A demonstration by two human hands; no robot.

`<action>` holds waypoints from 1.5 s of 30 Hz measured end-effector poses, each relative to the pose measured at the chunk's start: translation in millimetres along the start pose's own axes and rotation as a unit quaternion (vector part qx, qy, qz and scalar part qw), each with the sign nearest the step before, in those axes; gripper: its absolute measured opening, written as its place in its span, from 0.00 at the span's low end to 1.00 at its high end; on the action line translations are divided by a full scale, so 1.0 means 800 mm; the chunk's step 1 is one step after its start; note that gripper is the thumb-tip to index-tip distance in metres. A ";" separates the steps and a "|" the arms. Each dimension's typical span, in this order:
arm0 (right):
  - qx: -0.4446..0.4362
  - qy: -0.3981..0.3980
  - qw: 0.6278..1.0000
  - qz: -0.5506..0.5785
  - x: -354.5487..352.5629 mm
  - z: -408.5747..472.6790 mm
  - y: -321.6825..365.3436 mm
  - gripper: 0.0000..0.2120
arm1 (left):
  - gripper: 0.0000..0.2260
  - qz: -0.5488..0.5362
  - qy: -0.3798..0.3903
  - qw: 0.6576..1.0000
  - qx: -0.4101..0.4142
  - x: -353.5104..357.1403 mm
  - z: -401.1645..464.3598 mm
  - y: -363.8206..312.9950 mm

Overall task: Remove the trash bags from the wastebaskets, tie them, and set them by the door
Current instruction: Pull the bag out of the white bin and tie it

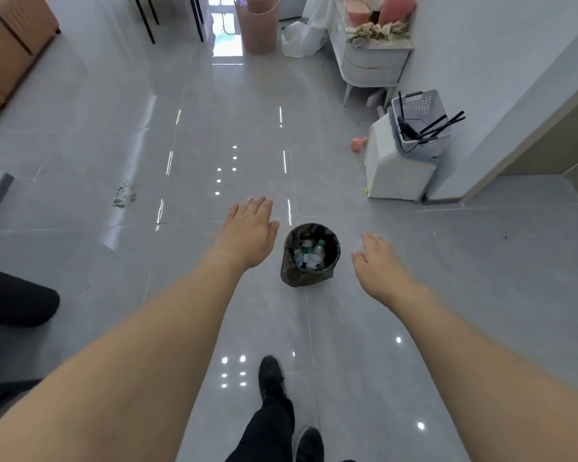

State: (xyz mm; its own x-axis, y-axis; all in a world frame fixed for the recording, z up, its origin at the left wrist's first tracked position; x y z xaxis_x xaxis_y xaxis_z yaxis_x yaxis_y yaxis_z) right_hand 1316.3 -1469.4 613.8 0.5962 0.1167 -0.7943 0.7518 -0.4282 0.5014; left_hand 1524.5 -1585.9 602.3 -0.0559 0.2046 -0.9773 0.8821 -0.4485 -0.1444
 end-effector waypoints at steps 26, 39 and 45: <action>0.271 -0.041 0.810 0.518 0.503 0.557 -0.470 0.08 | 0.28 -0.498 0.113 0.779 -0.364 0.776 0.358 0.121; 0.334 0.026 0.825 0.455 0.538 0.535 -0.496 0.19 | 0.15 -0.596 0.213 0.677 -0.377 0.776 0.357 0.098; 0.284 0.106 0.844 0.442 0.538 0.549 -0.489 0.11 | 0.11 -0.549 0.190 0.711 -0.397 0.771 0.355 0.097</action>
State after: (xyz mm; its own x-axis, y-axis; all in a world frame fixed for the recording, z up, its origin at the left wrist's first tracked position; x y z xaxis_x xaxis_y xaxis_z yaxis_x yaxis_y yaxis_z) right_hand 1154.6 -1645.4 -75.2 0.9360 -0.3414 -0.0857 -0.2344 -0.7860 0.5721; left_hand 1425.7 -1741.6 -55.8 -0.9170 0.3395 -0.2093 0.3987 0.7637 -0.5078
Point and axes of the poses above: each hand's wrist, its own z-axis towards the middle knuckle, its own x-axis out of the palm, y = z × x, the point moved 3 cm from there along z, towards the middle knuckle, and after that the axes turned 6 degrees about z, right-handed, at the moved point
